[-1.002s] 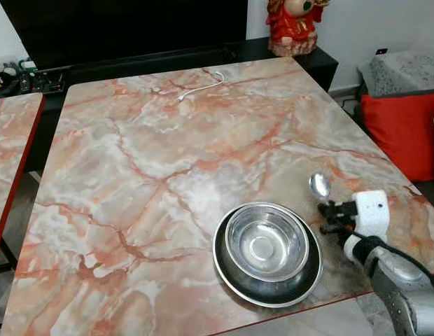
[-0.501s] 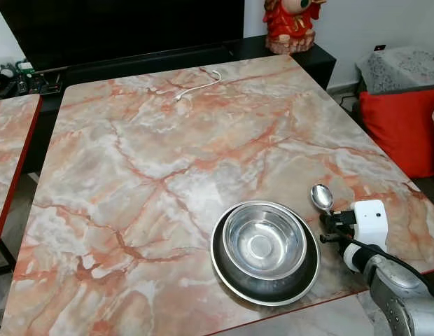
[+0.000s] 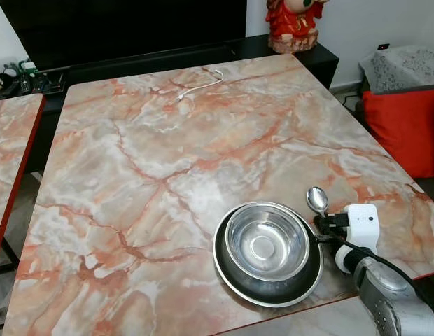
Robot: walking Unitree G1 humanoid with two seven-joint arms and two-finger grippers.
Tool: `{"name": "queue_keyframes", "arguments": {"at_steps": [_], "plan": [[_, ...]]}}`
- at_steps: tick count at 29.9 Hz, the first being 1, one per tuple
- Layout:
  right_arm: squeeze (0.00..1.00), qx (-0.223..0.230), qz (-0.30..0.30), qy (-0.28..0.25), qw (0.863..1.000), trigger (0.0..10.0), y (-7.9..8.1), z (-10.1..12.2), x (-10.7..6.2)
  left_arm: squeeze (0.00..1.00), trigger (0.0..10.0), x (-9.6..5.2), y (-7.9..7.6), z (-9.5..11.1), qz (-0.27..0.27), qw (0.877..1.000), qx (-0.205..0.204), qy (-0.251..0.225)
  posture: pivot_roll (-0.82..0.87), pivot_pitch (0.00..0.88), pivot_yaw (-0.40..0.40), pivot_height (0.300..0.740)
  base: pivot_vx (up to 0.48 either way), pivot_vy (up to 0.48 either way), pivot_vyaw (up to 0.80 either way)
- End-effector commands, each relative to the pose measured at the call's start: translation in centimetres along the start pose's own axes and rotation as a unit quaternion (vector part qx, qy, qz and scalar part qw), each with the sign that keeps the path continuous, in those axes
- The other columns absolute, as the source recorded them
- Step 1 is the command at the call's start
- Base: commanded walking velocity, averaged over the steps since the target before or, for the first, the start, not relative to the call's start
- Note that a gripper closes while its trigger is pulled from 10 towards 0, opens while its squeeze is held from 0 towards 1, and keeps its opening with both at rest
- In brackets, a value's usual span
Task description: Setting the table
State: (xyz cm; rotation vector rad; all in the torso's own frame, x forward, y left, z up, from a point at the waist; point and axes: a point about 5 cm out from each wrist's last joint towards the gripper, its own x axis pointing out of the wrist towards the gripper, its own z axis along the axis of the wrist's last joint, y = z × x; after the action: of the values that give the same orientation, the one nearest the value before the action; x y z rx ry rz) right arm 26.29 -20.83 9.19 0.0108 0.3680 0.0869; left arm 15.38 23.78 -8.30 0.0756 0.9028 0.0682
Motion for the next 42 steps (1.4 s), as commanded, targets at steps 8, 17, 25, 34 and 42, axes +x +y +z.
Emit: {"name": "queue_keyframes", "arguments": {"at_steps": [8,17,25,34,42], "plan": [[0.55,0.005,-0.008,0.001,1.000,10.0,-0.1,-0.5,0.4,0.00,10.0,0.2,-0.5,0.1,0.001,1.000,0.004,0.012,-0.12,0.117,0.058,0.740,0.000,0.000,0.00],[0.22,0.004,-0.013,-0.001,1.000,10.0,-0.2,-0.3,0.8,0.00,10.0,0.2,-0.6,0.1,0.002,1.000,0.000,0.013,-0.12,0.122,0.058,0.740,0.000,0.000,0.00],[0.00,0.002,-0.025,-0.049,0.998,10.0,-0.3,1.1,0.7,0.00,10.0,0.3,-0.5,0.2,0.003,1.000,-0.001,0.012,-0.12,0.126,0.059,0.740,0.000,0.000,0.00],[0.00,0.014,-0.054,-0.186,0.981,10.0,-0.6,5.1,-0.2,0.00,10.0,0.3,-0.5,0.3,0.002,1.000,-0.007,0.010,-0.12,0.122,0.058,0.740,0.000,0.000,0.00],[0.00,0.032,-0.057,-0.256,0.965,10.0,-0.4,7.0,-0.6,0.00,10.0,0.2,-0.4,0.1,0.007,1.000,-0.010,0.013,-0.11,0.115,0.053,0.740,0.000,0.000,0.00]]}}
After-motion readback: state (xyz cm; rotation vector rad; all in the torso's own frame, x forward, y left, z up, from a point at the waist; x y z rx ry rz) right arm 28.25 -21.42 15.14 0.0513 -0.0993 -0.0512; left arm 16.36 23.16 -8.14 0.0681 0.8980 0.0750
